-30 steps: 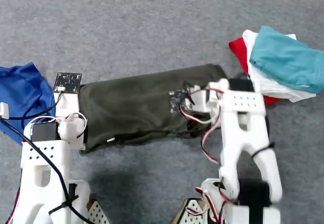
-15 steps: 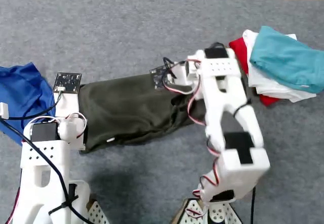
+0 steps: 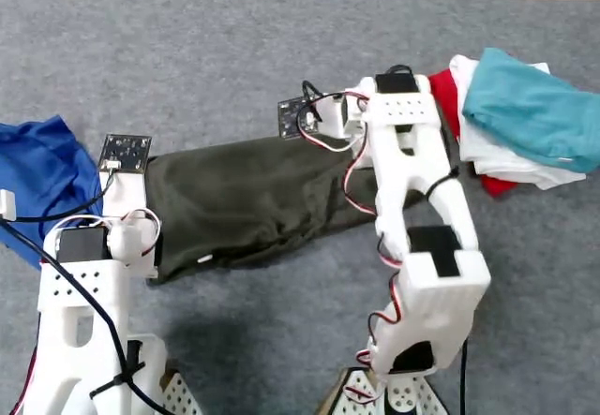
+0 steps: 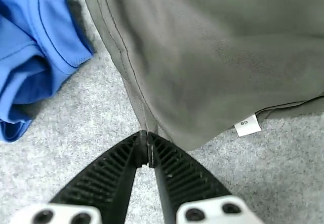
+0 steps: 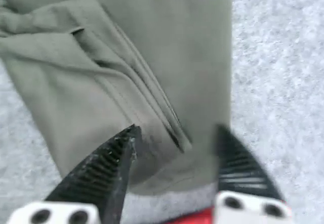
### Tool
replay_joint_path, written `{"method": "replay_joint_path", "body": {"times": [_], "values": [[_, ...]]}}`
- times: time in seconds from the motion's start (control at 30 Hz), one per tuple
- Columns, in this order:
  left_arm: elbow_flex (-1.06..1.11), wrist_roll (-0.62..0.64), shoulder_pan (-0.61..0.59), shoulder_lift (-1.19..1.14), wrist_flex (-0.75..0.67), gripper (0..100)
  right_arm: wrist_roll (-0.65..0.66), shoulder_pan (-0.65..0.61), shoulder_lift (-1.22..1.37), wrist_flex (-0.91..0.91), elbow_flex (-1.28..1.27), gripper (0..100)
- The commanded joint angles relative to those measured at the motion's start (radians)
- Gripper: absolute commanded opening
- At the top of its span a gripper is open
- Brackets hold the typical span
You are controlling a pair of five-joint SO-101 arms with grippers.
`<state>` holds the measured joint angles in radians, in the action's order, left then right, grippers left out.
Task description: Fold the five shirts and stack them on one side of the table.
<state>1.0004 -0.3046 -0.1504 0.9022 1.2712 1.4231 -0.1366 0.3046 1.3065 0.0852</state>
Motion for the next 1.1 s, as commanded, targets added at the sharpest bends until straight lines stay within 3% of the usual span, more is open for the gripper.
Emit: {"method": "replay_joint_path", "body": {"times": [0.0, 0.1, 0.2, 0.37, 0.6, 0.87, 1.07], "values": [[-0.009, -0.006, -0.002, 0.018, -0.014, 2, -0.015, 0.022, -0.153, 0.077, 0.030, 29.9], [-0.009, -0.002, -0.005, 0.018, -0.037, 2, -0.104, 0.038, -0.213, 0.114, 0.028, 18.4], [-0.011, 0.005, 0.000, 0.016, -0.068, 2, -0.262, 0.058, -0.216, 0.097, 0.018, 0.0], [-0.017, 0.103, 0.002, -0.033, -0.120, 2, -0.465, 0.081, -0.117, -0.032, -0.058, 0.5], [-0.215, 0.190, 0.003, -0.363, -0.160, 2, -0.652, 0.085, 0.139, -0.187, -0.019, 0.5], [-0.301, 0.157, -0.009, -0.800, -0.299, 2, -0.658, 0.124, 0.358, -0.084, 0.185, 0.5], [-0.299, 0.157, -0.021, -0.860, -0.338, 2, -0.655, 0.124, 0.369, -0.025, 0.249, 0.5]]}}
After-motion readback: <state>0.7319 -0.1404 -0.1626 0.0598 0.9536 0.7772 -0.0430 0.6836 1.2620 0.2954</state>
